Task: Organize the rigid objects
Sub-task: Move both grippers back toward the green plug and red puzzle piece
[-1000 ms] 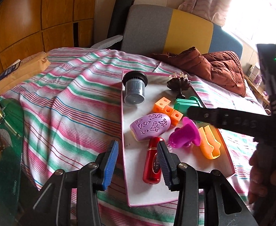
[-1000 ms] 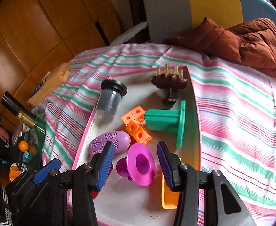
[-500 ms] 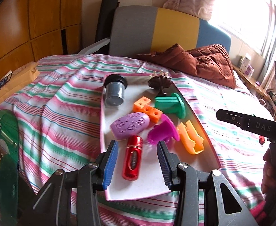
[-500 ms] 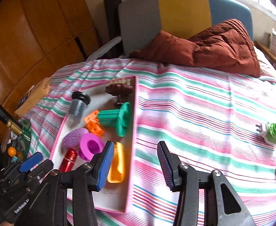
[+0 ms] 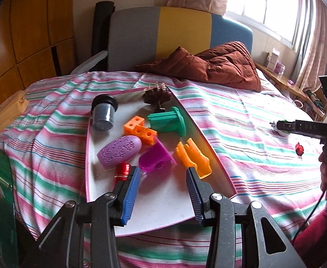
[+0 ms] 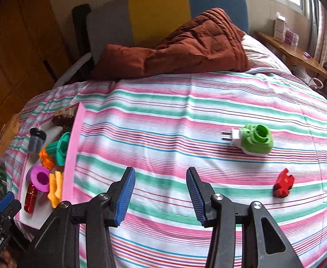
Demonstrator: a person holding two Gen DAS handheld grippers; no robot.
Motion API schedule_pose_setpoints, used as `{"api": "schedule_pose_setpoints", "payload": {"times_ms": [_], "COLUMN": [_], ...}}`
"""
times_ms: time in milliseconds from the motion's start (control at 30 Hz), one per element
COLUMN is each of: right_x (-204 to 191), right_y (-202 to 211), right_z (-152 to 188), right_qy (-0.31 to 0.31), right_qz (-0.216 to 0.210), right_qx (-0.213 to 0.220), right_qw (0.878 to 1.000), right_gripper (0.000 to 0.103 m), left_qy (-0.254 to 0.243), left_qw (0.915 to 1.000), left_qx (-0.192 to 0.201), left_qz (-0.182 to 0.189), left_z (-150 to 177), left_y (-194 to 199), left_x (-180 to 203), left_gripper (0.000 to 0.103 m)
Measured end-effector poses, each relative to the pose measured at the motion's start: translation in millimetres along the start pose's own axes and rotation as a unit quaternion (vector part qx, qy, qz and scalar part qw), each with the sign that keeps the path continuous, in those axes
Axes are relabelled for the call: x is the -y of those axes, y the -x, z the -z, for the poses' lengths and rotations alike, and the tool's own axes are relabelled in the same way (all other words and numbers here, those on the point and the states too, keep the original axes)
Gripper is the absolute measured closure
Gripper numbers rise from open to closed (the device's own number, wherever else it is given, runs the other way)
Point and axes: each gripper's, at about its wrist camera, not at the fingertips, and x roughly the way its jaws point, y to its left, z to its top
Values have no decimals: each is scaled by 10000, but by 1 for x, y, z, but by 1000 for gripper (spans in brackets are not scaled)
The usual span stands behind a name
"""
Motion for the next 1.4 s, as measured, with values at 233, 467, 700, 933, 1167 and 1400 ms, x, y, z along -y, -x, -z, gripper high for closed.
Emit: {"api": "schedule_pose_setpoints", "payload": {"times_ms": [233,467,700,933,1167,1400], "right_x": [86,165,193,203,215,222], "right_y": [7,5,16,19,19,21], "right_z": [-11,4,14,18,24,27], "right_qy": [-758,-2074,-2912,-3240,-3576,-3785], "right_qz": [715,1365,1233,1181,1050,1010], "right_qx": [111,146,257,267,250,281], "right_qw": [9945,9686,9484,9383,9276,9196], "right_gripper": [55,55,55,55,55,55], "left_qy": [-329,-662,-957,-1230,-1461,-1714], "left_qw": [9992,9970,9936,9897,9855,9794], "left_qx": [-22,-58,-180,-257,-342,-516], "left_qz": [205,390,569,681,785,930], "left_z": [-7,-16,-22,-29,-37,-49], "left_y": [-4,-13,-29,-44,-60,-85], "left_x": [31,67,102,132,157,187], "left_gripper": [59,59,59,56,54,47]}}
